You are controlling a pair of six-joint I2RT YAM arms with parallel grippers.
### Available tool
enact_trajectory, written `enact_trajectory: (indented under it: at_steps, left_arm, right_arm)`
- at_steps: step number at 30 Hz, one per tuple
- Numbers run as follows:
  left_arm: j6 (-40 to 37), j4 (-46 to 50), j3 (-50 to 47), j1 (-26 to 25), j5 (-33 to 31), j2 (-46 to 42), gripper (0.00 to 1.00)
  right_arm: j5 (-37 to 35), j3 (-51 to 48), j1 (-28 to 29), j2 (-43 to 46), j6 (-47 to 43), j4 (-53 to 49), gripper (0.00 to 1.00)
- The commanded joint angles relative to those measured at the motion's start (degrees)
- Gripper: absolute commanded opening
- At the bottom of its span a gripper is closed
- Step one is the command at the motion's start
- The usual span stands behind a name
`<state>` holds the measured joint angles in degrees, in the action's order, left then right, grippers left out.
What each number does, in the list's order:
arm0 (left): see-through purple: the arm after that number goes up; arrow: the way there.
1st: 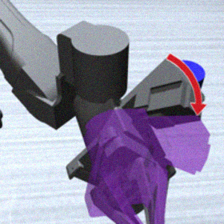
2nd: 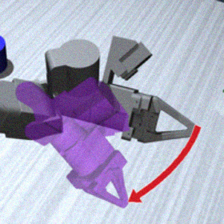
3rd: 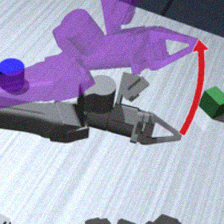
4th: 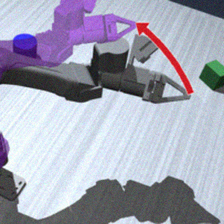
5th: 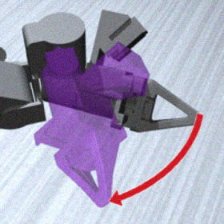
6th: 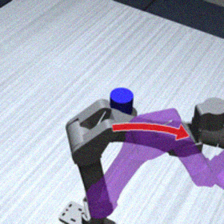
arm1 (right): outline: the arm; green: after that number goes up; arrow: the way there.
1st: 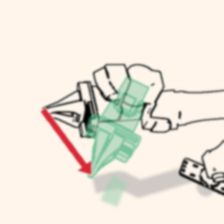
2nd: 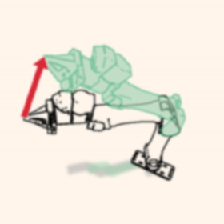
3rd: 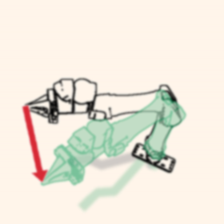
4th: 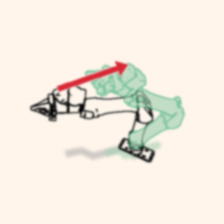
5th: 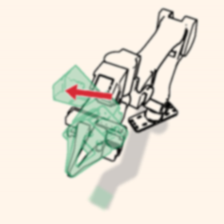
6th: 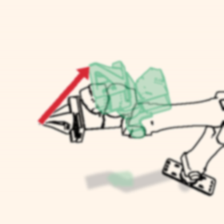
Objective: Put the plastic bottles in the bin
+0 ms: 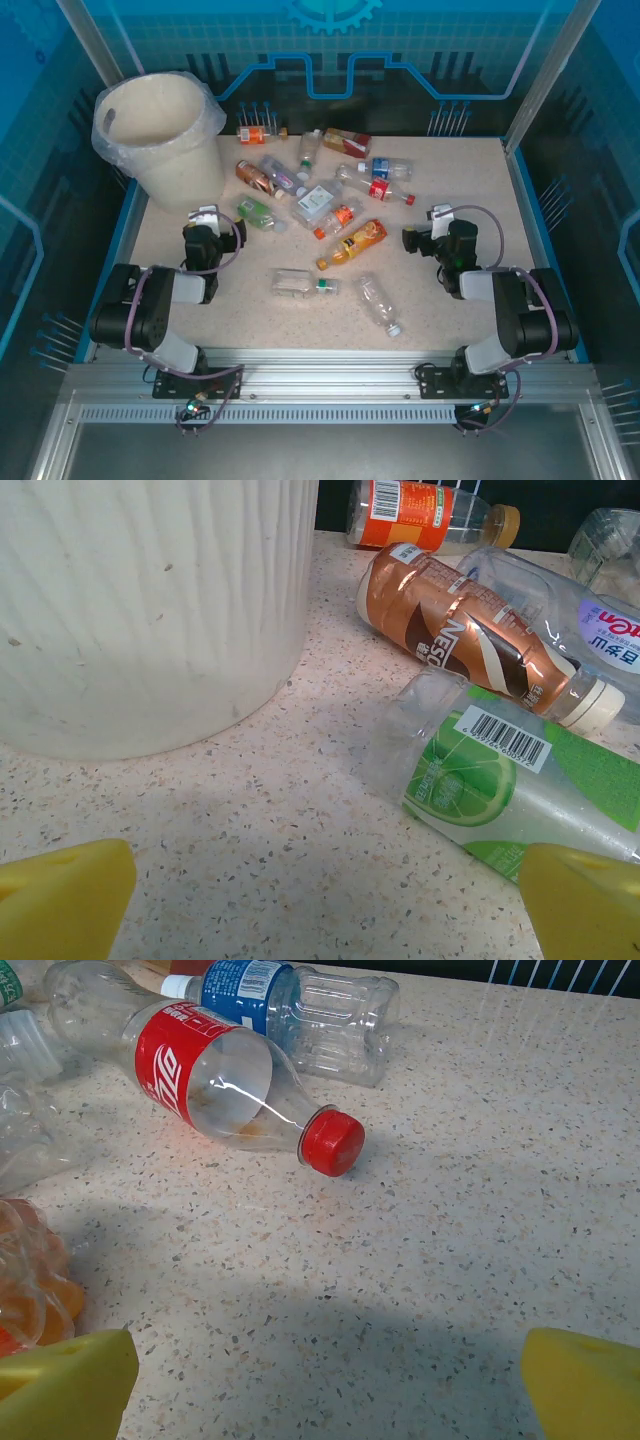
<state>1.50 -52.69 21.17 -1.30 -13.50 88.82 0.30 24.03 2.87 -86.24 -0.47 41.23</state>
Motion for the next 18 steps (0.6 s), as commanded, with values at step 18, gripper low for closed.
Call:
enact_trajectory:
  at_steps: [18]
  left_arm:
    - [-0.7, -3.8, -1.5, -0.2, 2.5, -0.3, 0.99]
  right_arm:
    - [0.2, 1.0, -0.6, -0.1, -0.1, 1.6, 1.00]
